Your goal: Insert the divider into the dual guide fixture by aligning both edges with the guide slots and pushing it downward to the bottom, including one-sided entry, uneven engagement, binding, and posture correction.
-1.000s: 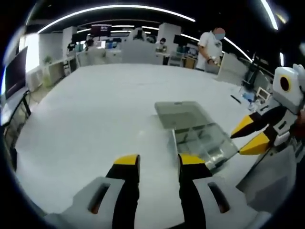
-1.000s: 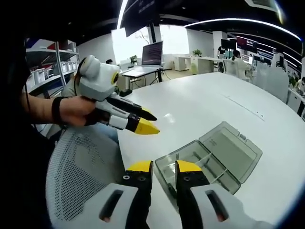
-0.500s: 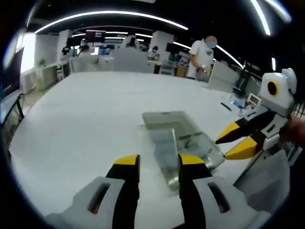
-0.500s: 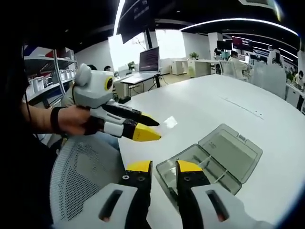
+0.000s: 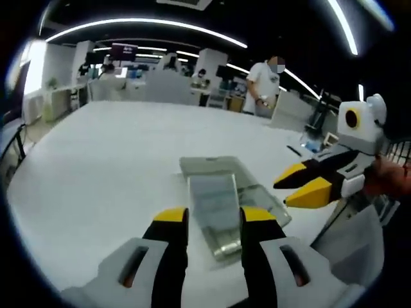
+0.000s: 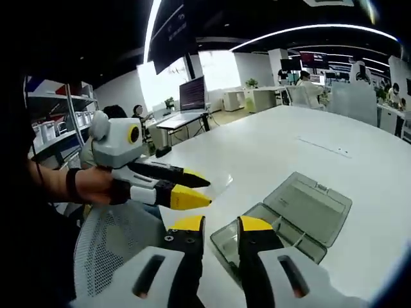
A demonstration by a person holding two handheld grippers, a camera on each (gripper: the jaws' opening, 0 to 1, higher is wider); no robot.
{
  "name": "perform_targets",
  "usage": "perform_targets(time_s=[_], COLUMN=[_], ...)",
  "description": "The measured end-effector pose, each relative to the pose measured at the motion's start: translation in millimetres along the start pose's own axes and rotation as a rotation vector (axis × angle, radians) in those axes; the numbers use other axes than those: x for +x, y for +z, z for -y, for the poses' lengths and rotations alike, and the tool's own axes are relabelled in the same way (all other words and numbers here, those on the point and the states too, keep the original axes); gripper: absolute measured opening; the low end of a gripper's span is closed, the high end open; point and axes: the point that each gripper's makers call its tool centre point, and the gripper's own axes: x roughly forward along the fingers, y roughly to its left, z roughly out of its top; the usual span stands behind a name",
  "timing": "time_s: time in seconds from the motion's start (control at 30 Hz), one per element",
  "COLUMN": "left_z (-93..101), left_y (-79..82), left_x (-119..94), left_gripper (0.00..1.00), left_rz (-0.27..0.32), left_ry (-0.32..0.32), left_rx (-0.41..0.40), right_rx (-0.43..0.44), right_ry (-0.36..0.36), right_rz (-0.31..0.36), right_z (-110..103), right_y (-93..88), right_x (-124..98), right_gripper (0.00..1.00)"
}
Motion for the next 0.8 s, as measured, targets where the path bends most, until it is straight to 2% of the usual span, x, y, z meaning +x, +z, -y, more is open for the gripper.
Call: perform_targets(time_s=[0.1, 0.47, 0.57, 0.8], left_z=[3.5, 16.5, 18.8, 25.9], left_y=[2.1, 5.6, 6.6, 9.0], left_x=[0, 1, 2, 2], left_gripper=[0.29, 0.29, 0.29, 0.29], left_rz=[0.014, 0.035, 0.039, 0.054], left_ry=[-0.010, -0.054, -0.059, -0.079], left_rx=[0.004, 0.015, 0.018, 0.015], right_rx=[0.043, 0.100, 0.189, 0.247], right_ry=[-0.005, -0.008, -0.013, -0.018], right_rz=[0.029, 0.062, 0.127, 0.146], right_z=[2, 5, 7, 12], right_y=[4.0, 10.0, 19.4, 18.5], right_x=[0, 2, 2, 2], right_gripper=[0.17, 0.19, 0.20, 0.19])
